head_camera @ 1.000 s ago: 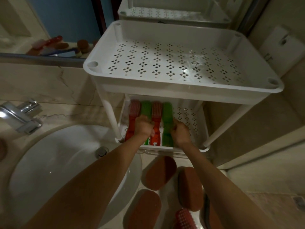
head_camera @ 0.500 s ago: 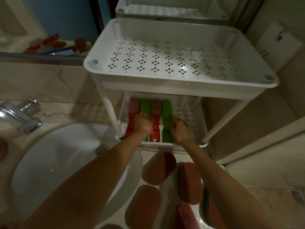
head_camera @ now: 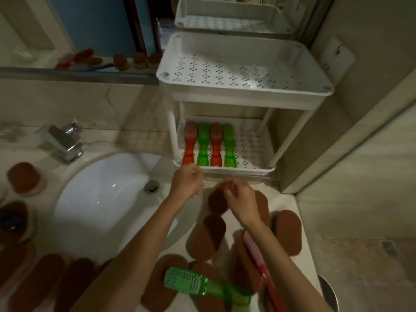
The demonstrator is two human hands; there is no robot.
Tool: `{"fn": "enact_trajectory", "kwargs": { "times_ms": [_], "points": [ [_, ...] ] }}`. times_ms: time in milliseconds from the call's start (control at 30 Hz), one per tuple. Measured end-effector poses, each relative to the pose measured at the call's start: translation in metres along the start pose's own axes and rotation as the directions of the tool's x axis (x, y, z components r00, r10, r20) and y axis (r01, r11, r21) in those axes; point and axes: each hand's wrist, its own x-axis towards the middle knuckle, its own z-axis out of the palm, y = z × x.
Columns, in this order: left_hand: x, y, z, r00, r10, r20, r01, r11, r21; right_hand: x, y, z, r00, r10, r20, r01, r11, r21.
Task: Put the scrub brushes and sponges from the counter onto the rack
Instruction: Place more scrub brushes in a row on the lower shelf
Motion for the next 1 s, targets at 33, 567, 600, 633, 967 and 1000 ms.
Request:
{"fn": "enact_trajectory", "kwargs": {
  "times_ms": [33, 567, 600, 633, 967, 1000],
  "points": [
    [-0.008, -0.009, -0.005, 1.000, -0.026, -0.017, 0.026, 1.000, -0.015, -0.010, -0.001, 0.003, 0.998, -0.007, 0.059, 0.007, 1.000, -0.006],
    [-0.084, -0.095, -0.021, 0.978, -0.170, -0.117, 0.151, 0.976, -0.158, -0.121, -0.001, 0.059, 0.758, -0.082, 0.647, 0.449, 0.785, -0.427],
    [-0.084, -0.094, -0.022, 0.979, -0.160, -0.129, 0.139, 0.977, -0.160, -0.121, -0.002, 0.059, 0.767, -0.084, 0.637, 0.453, 0.774, -0.442],
    [-0.084, -0.093, -0.023, 0.979, -0.149, -0.135, 0.126, 0.978, -0.165, -0.121, -0.003, 0.060, 0.777, -0.086, 0.624, 0.452, 0.767, -0.456],
    [-0.069, -0.070, -0.011, 0.975, -0.122, -0.184, 0.092, 0.982, -0.167, -0.106, 0.003, 0.011, 0.981, -0.040, 0.189, 0.093, 0.957, -0.276],
    [-0.069, -0.065, -0.002, 0.981, -0.123, -0.153, 0.101, 0.984, -0.148, -0.103, 0.009, 0.004, 0.992, -0.002, 0.125, 0.033, 0.968, -0.251]
  ]
}}
